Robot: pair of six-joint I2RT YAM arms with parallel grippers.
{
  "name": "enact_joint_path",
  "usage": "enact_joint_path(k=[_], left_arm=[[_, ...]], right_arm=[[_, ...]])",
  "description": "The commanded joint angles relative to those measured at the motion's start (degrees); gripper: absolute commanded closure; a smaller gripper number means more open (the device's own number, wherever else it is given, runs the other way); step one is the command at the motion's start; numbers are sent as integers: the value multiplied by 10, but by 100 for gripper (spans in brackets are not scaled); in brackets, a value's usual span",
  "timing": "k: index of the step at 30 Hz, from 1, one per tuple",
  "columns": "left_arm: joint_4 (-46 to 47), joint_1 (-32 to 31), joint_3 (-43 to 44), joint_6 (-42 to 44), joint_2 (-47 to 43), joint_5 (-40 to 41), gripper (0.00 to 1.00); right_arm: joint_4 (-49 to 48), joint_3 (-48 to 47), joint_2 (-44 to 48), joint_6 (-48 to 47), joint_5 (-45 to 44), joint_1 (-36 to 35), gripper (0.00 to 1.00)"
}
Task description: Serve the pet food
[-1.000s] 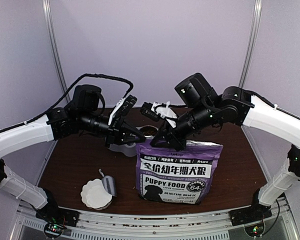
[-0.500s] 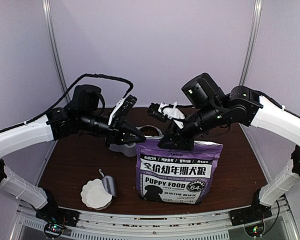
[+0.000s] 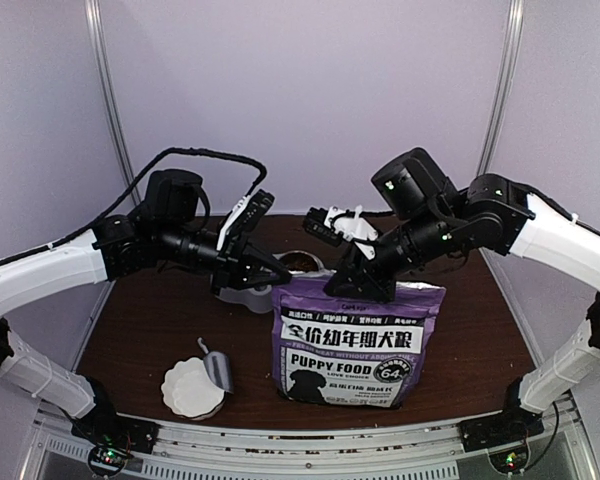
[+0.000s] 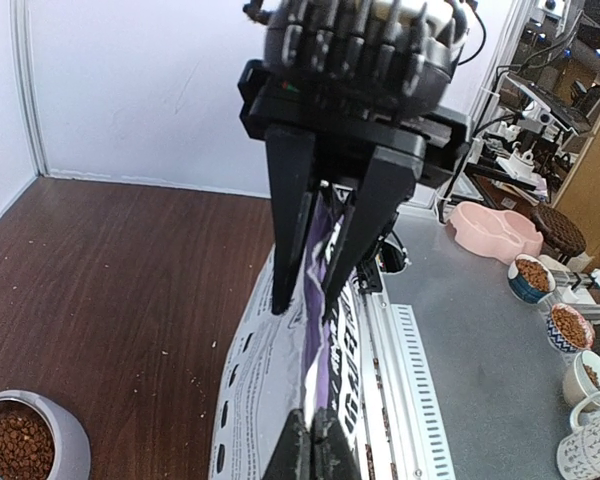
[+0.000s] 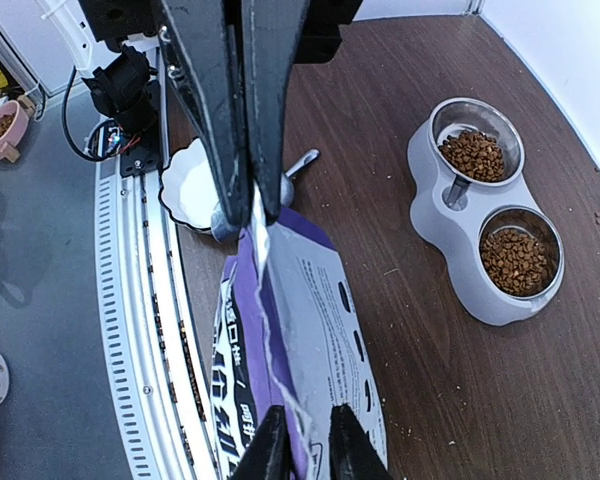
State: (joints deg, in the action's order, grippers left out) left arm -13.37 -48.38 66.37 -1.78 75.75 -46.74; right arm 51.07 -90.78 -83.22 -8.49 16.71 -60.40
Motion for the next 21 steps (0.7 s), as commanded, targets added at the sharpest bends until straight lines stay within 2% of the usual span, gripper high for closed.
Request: enact_joint_path(k=[1, 6, 12, 14, 16, 21], left_arm=[[4, 0, -4, 6, -12, -6, 100], [3, 0, -3, 6, -12, -5, 100], [2, -1, -3, 7, -12, -4, 100], [2, 0, -2, 7, -11, -4, 100], [2, 0, -3, 7, -11, -5, 100], [2, 0, -2, 7, -11, -5, 100]], right_arm=[[31, 17, 23, -2, -39, 4, 88], [34, 18, 20, -5, -46, 5, 100], [45, 20, 26, -11, -65, 4, 100], [50, 21, 28, -11, -73, 4, 93], [52, 24, 31, -13, -80, 5, 90], [58, 27, 31, -15, -96, 5, 89]])
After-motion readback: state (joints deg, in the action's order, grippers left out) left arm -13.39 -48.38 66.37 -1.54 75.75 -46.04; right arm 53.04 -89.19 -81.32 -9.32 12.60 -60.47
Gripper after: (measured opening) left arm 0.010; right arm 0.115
